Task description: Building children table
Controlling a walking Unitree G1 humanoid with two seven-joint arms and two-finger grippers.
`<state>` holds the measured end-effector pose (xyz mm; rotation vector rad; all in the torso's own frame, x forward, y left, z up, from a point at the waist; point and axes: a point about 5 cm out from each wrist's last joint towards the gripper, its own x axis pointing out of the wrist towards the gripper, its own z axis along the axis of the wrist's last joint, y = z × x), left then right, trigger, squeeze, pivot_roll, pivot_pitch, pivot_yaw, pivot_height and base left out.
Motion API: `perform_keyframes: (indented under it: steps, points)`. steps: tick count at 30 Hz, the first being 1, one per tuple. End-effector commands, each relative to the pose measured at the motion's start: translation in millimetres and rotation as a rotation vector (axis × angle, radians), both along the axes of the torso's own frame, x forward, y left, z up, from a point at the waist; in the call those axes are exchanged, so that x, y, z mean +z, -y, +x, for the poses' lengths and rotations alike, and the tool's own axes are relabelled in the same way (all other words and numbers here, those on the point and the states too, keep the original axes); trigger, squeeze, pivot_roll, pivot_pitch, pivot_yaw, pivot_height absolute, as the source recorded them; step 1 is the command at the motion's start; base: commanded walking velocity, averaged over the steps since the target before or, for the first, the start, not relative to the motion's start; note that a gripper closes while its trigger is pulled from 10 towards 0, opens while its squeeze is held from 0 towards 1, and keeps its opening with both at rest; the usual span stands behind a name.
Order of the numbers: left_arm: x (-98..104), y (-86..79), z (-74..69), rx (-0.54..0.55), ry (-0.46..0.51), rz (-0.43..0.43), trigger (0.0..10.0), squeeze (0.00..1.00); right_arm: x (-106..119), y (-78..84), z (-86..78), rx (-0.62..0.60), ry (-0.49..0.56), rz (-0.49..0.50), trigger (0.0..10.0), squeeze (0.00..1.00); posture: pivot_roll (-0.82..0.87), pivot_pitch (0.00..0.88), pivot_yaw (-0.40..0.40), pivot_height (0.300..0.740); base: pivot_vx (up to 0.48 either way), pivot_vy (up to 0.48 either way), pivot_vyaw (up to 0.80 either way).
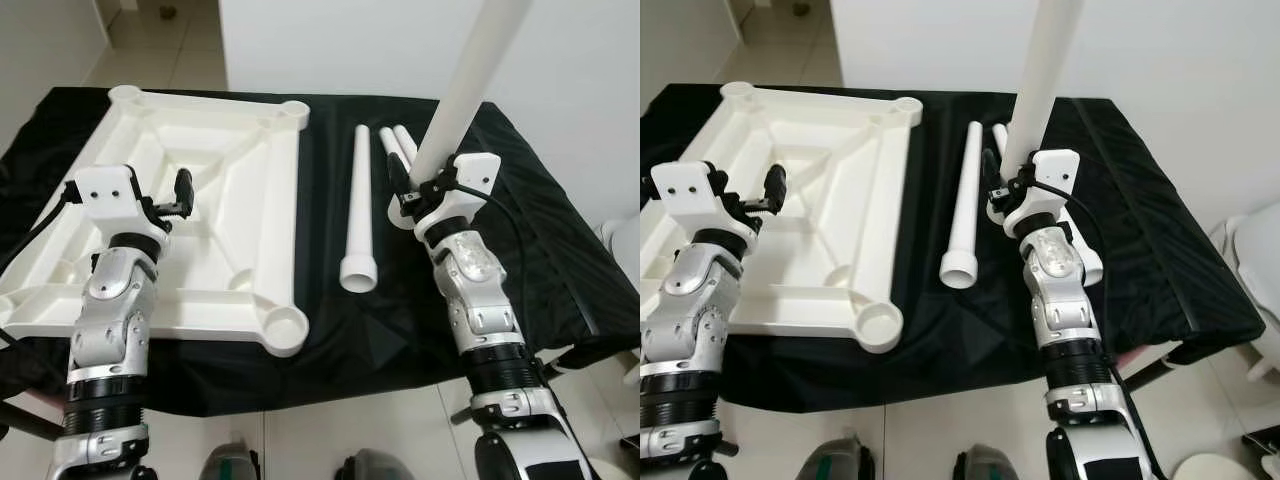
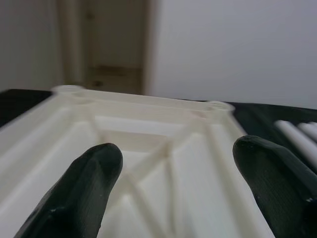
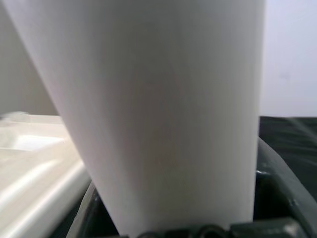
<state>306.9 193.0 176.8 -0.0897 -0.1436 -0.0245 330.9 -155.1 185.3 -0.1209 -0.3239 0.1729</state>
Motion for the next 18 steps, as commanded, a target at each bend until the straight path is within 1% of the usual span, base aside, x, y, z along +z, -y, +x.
perform_keyframes:
  steps: [1, 2, 4, 6, 8, 9, 10, 11, 12, 13, 15, 16, 18]
  points:
    - [-4.4, -1.8, -1.0, 0.000, -0.024, 0.011, 10.0, 0.00, 2.8, -4.6, 1.0, 0.012, 0.013, 0.009, 10.0, 0.00, 0.01, 0.000, -0.046, 0.740, 0.000, 0.000, 0.00]
    - [-4.4, -1.8, -1.0, 0.000, -0.024, 0.011, 10.0, 0.00, 2.8, -4.6, 1.0, 0.012, 0.013, 0.009, 10.0, 0.00, 0.01, 0.000, -0.046, 0.740, 0.000, 0.000, 0.00]
    - [-7.2, 1.3, -2.3, -0.033, -0.030, 0.044, 10.0, 0.00, 2.7, -4.4, 1.1, 0.012, 0.013, 0.009, 10.0, 0.00, 0.01, 0.000, -0.046, 0.740, 0.000, 0.000, 0.00]
    - [-8.9, 2.4, -2.8, -0.054, -0.039, 0.059, 10.0, 0.00, 2.8, -4.7, 1.2, 0.012, 0.013, 0.009, 10.0, 0.00, 0.01, 0.000, -0.044, 0.740, 0.000, 0.000, 0.00]
    - [-17.4, 5.6, -5.4, -0.140, -0.090, 0.101, 10.0, 0.00, 2.8, -5.2, 0.7, 0.011, 0.014, 0.010, 10.0, 0.00, 0.01, 0.000, -0.042, 0.740, 0.000, 0.000, 0.00]
    - [-23.4, 7.1, -7.8, -0.206, -0.127, 0.131, 10.0, 0.00, 2.6, -5.1, 0.4, 0.011, 0.015, 0.010, 10.0, 0.00, 0.01, 0.000, -0.039, 0.740, 0.000, 0.000, 0.00]
    - [-23.4, 7.1, -7.8, -0.206, -0.127, 0.131, 10.0, 0.00, 2.6, -5.1, 0.4, 0.011, 0.015, 0.010, 10.0, 0.00, 0.01, 0.000, -0.039, 0.740, 0.000, 0.000, 0.00]
    - [-27.8, 7.9, -10.4, -0.261, -0.150, 0.165, 10.0, 0.00, 2.5, -5.0, 0.2, 0.009, 0.015, 0.010, 10.0, 0.00, 0.01, 0.000, -0.038, 0.740, 0.000, 0.000, 0.00]
    - [-27.8, 7.9, -10.4, -0.261, -0.150, 0.165, 10.0, 0.00, 2.5, -5.0, 0.2, 0.009, 0.015, 0.010, 10.0, 0.00, 0.01, 0.000, -0.038, 0.740, 0.000, 0.000, 0.00]
    - [-31.6, 7.4, -12.7, -0.308, -0.173, 0.191, 10.0, 0.00, 2.4, -4.7, 0.1, 0.008, 0.015, 0.011, 10.0, 0.00, 0.01, 0.000, -0.033, 0.740, 0.000, 0.000, 0.00]
    - [-40.0, 6.5, -18.0, -0.410, -0.233, 0.273, 10.0, 0.00, 1.9, -3.9, -0.1, 0.002, 0.015, 0.013, 10.0, 0.00, 0.01, 0.000, -0.022, 0.740, 0.000, 0.000, 0.00]
    - [-40.0, 6.5, -18.0, -0.410, -0.233, 0.273, 10.0, 0.00, 1.9, -3.9, -0.1, 0.002, 0.015, 0.013, 10.0, 0.00, 0.01, 0.000, -0.022, 0.740, 0.000, 0.000, 0.00]
    - [-45.0, 7.2, -22.4, -0.493, -0.276, 0.327, 10.0, 0.00, 1.6, -3.2, -0.4, -0.004, 0.016, 0.015, 10.0, 0.00, 0.00, 0.000, -0.017, 0.740, 0.000, 0.000, 0.00]
